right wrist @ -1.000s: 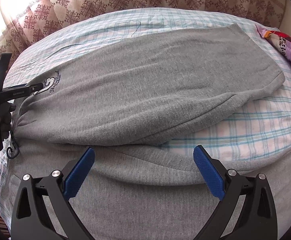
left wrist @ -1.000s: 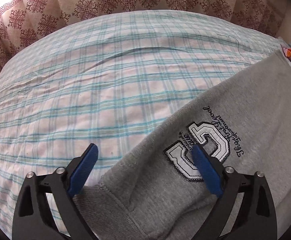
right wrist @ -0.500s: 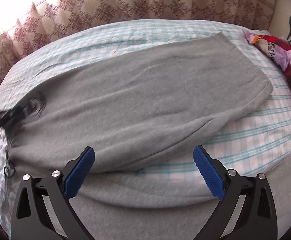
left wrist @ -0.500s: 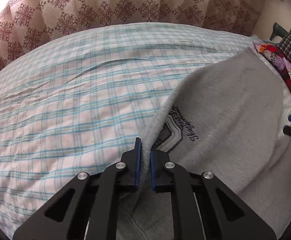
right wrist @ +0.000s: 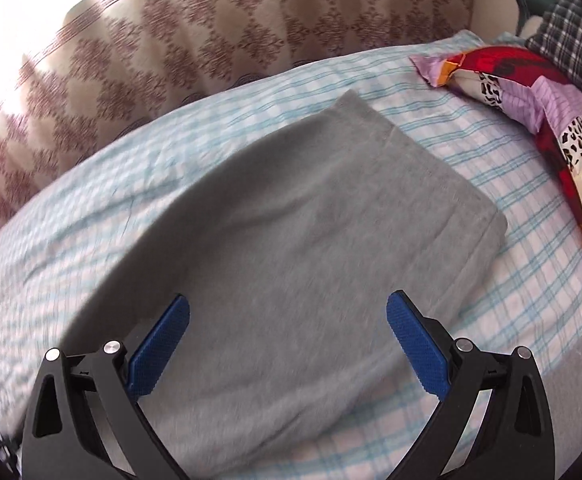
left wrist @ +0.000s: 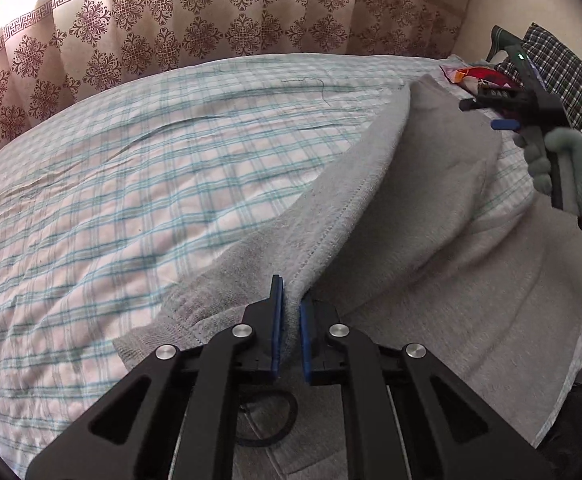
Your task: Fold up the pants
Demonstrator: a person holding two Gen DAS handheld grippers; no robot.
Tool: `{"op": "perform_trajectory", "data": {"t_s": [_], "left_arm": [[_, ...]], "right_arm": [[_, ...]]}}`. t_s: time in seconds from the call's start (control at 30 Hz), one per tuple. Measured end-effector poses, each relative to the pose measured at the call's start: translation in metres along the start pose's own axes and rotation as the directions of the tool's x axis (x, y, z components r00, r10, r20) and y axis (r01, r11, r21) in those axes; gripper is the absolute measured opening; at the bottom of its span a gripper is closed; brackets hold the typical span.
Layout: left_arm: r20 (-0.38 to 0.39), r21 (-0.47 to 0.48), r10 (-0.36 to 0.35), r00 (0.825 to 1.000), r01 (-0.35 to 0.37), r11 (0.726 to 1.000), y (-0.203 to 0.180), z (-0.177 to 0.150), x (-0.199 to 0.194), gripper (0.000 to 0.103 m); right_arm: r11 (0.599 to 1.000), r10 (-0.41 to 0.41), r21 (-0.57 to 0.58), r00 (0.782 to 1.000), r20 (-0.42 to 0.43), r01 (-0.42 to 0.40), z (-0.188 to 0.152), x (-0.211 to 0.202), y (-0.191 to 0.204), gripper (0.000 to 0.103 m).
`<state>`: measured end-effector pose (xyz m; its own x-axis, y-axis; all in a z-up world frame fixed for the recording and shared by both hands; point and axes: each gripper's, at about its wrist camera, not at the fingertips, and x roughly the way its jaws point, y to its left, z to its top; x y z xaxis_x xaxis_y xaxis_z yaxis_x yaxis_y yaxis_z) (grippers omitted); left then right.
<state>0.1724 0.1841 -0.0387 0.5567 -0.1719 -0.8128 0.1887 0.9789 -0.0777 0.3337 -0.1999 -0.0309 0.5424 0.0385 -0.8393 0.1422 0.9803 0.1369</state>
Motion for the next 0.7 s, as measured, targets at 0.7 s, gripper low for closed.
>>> {"op": "perform_trajectory", "data": {"t_s": [0.7], "left_arm": [[-0.037, -0.037, -0.056, 0.998, 0.055, 0.998, -0.016, -0.03, -0.02, 0.007]], "right_arm": [[0.976, -0.022, 0.217, 0.998, -0.067, 0.036, 0.136, 0.102, -0.036, 0.087]]}}
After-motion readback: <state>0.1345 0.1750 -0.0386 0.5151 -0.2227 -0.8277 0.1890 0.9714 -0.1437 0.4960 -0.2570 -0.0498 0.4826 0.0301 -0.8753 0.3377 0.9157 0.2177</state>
